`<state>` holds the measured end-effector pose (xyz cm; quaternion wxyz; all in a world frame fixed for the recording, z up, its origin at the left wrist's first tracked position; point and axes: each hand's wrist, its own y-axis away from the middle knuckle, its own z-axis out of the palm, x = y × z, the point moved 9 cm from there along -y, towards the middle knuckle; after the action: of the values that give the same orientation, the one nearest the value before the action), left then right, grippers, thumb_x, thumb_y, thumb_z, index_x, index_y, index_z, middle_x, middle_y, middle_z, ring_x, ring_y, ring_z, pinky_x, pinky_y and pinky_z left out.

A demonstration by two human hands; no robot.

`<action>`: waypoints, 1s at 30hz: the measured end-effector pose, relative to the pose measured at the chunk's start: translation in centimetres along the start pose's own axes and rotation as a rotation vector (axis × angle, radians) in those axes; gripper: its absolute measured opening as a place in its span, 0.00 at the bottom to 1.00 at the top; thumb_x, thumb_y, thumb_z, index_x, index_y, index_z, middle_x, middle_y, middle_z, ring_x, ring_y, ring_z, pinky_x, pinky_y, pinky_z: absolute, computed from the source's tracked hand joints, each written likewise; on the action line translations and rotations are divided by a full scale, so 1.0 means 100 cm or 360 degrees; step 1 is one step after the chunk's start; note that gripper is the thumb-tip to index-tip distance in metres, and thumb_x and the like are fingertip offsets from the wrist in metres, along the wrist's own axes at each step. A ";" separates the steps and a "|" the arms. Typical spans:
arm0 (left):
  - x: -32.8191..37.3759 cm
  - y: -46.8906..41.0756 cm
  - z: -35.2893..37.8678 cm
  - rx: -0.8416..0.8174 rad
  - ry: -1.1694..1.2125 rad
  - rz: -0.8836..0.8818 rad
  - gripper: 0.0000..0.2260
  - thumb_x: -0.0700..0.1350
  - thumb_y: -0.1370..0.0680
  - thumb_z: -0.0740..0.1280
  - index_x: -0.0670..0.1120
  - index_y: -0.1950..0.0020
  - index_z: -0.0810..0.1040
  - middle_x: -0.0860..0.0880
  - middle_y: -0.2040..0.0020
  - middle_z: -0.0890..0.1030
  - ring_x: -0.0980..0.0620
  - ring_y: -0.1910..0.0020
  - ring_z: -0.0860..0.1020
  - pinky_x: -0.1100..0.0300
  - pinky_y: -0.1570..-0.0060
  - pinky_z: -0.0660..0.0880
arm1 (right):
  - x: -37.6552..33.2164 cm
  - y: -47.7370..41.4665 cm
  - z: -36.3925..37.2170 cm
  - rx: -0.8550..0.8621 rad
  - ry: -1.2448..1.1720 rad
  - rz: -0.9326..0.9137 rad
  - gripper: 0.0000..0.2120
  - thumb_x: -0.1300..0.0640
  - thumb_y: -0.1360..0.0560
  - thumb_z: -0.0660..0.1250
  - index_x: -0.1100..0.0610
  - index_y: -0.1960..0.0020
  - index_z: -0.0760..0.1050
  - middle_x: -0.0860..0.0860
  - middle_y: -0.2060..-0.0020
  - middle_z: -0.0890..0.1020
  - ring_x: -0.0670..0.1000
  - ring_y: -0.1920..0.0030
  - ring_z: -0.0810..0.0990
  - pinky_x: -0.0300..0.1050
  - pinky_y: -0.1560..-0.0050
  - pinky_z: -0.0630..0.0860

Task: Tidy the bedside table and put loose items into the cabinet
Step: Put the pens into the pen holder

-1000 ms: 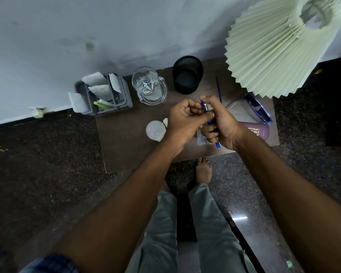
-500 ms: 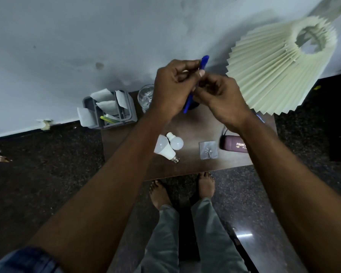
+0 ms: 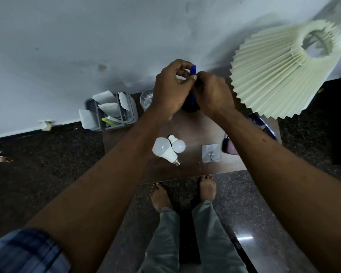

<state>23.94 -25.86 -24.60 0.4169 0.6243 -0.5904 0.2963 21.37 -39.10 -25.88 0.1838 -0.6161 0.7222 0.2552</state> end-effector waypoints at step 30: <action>0.031 0.040 0.009 0.0182 -0.0062 0.0263 0.06 0.39 0.26 0.66 0.46 0.53 0.81 0.55 0.59 0.81 0.61 0.66 0.74 0.67 0.62 0.72 | 0.109 0.079 -0.002 0.0331 -0.0404 0.0502 0.03 0.55 0.25 0.70 0.49 0.54 0.82 0.42 0.63 0.83 0.39 0.62 0.81 0.32 0.57 0.76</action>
<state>20.29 -27.96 -21.65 0.3432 0.6020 -0.6300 0.3506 11.76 -47.00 -30.92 0.2935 -0.4364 0.8030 0.2805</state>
